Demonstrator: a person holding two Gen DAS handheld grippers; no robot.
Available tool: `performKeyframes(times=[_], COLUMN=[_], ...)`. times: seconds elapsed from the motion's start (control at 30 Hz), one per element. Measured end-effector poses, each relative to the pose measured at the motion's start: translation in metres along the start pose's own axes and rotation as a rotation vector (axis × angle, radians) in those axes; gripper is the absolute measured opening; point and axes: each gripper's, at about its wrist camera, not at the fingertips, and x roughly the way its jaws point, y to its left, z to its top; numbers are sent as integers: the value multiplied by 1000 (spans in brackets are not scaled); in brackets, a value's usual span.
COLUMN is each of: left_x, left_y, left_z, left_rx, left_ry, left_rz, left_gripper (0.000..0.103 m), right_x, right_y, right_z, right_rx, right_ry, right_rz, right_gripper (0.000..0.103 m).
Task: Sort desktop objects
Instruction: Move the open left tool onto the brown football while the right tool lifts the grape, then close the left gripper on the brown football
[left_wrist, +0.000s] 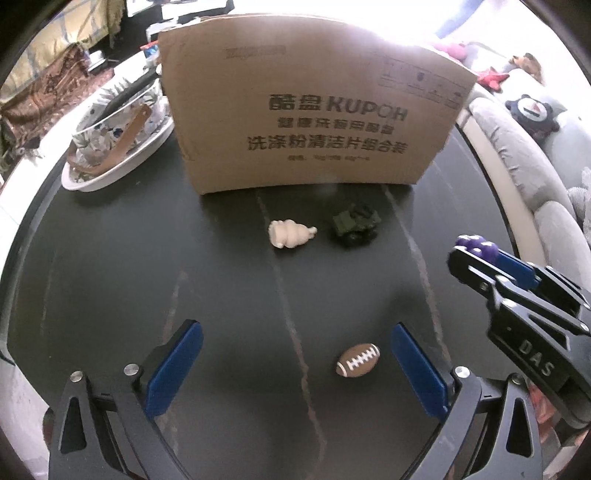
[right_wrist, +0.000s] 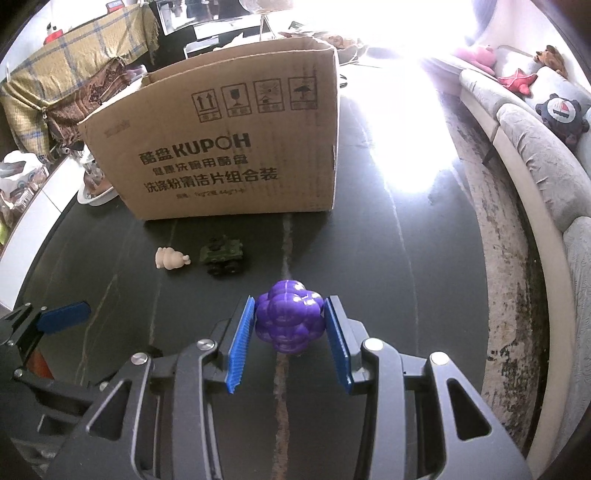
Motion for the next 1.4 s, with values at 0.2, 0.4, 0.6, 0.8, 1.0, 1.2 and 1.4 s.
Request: performKeyframes(times=[0.2,0.4,0.6,0.8,1.0,1.2,1.4], left_x=[7,1,-5,4,10,14,17], left_y=[6,-13,-22,-26,-29,-35,-41], left_z=[5,-5,-11,-19,-22,-27,-29], left_rx=[-20,112,140,114,130,171,213], left_ry=[-18,-40,-35,22,31,29,23], left_rz=[28,-16,-43,-27,-23,-16,-9], left_gripper=[92,92,92,90,68,59,39], right_x=[-2,0,-2,-4,-4,-4,-2], right_y=[-5,-7,-9,-10,-11,-12,-11], right_z=[0,0,-1,-2,-4,-4,-4], right_rx=[9,15,26,32,34,37,34], right_ry=[-1,0,-5,-7,-6,-1,5], right_rz=[4,10,10,9,8,10,8], right_gripper=[36,36,36,36,36,36,36])
